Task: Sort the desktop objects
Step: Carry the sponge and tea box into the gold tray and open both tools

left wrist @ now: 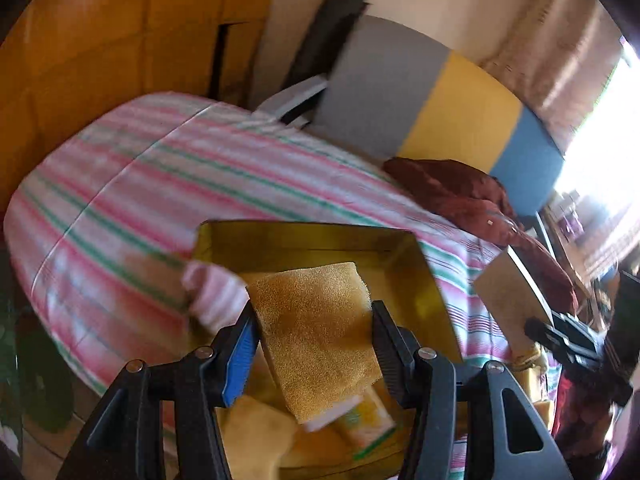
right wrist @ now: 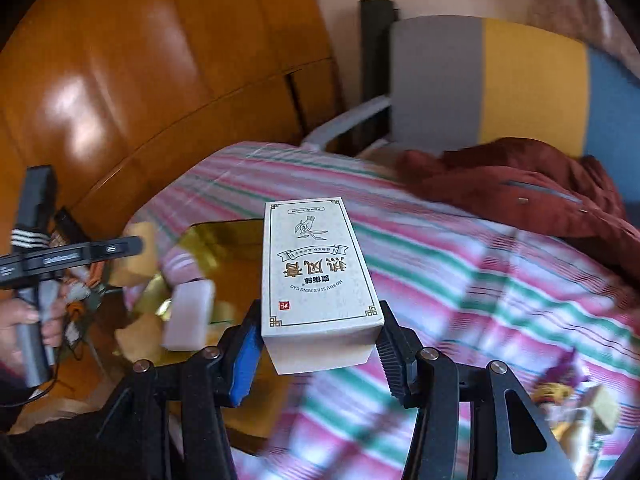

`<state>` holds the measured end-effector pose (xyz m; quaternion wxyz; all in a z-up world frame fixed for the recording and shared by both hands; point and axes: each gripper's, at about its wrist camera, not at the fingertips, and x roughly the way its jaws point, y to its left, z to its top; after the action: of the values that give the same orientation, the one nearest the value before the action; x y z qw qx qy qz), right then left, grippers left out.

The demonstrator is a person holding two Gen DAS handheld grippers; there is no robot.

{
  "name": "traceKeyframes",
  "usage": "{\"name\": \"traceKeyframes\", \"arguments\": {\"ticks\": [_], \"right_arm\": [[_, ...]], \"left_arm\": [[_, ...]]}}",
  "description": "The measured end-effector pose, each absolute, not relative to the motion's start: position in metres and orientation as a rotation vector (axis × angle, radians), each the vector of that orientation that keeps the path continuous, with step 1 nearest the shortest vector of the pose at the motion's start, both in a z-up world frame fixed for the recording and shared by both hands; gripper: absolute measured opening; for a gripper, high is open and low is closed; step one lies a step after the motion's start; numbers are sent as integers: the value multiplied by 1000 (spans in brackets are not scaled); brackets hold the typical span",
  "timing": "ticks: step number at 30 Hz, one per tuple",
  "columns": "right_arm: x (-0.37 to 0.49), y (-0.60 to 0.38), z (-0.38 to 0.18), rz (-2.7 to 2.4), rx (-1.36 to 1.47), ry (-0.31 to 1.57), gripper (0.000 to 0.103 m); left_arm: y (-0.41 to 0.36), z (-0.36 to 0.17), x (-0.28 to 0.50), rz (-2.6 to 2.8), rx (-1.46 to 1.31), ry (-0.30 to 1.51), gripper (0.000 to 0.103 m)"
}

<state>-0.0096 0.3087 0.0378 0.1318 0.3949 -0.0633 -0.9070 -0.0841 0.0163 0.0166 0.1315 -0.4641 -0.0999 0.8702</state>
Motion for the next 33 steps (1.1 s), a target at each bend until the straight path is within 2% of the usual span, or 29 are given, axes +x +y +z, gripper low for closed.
{"name": "traceKeyframes", "arguments": {"ticks": [6,13,16,19,21,25,28,33], "right_arm": [[-28,247,16,-2598,1209,-220,53],[-64,209,-6,-2585,1257,-378,54],[-82,193,-17,-2565,1257,-424,56],[-90,178,-25,-2539,1281,-420,64],[-88,175,-29,-2529,1286,-432,65],[-74,181,-33,-2537,1290,-483,67],[-59,187,-31,-2566,1279,-503,70],[-33,198,-25,-2634,1268,-509,75]], "left_arm": [[-16,-1,-97,2506,-1375,-380,55],[-20,-18,-91,2497,-1415,-293,58],[-26,-28,-86,2499,-1438,-281,61],[-29,-36,-82,2510,-1476,-241,62],[-29,-37,-77,2530,-1465,-191,63],[-25,-33,-68,2597,-1382,-95,69],[-16,-34,-63,2605,-1329,-14,83],[-8,-32,-53,2597,-1270,-21,84]]}}
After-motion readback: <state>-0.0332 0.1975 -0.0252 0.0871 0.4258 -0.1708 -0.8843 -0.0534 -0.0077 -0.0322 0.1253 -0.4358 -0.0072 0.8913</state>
